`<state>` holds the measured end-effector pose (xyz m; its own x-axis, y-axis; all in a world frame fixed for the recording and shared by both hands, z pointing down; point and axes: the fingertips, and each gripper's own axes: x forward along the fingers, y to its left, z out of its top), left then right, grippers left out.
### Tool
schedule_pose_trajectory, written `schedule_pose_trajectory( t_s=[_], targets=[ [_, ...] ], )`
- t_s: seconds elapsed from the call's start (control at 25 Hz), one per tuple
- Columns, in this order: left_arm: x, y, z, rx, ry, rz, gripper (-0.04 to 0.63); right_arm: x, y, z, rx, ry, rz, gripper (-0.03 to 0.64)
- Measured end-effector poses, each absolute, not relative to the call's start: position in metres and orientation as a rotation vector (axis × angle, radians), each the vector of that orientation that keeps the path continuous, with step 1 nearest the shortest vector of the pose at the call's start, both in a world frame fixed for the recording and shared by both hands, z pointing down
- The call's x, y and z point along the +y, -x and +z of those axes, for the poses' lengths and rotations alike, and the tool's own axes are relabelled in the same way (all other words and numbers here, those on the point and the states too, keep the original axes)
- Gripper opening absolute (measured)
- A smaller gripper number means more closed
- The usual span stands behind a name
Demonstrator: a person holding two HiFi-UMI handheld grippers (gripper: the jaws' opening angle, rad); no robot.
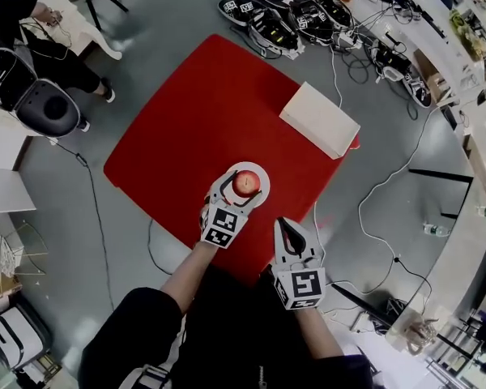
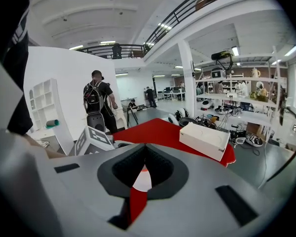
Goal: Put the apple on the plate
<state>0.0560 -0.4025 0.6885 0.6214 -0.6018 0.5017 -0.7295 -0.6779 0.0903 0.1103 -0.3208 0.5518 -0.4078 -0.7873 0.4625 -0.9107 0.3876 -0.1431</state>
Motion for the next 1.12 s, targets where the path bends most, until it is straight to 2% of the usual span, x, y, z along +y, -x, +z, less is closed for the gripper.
schedule_pose_trajectory(
  t_s=[0.36, 1.12],
  targets=[
    [-0.406, -0.061, 0.743, -1.035, -2.545, 0.74, 0.351, -0.314, -0.126, 0.571, -2.257, -1.516, 0.591, 0.011],
    [-0.402, -0.069, 0.752, -0.991, -2.56, 0.713, 0.352, -0.308, -0.129, 0.581, -2.254, -1.485, 0.609, 0.011]
  ],
)
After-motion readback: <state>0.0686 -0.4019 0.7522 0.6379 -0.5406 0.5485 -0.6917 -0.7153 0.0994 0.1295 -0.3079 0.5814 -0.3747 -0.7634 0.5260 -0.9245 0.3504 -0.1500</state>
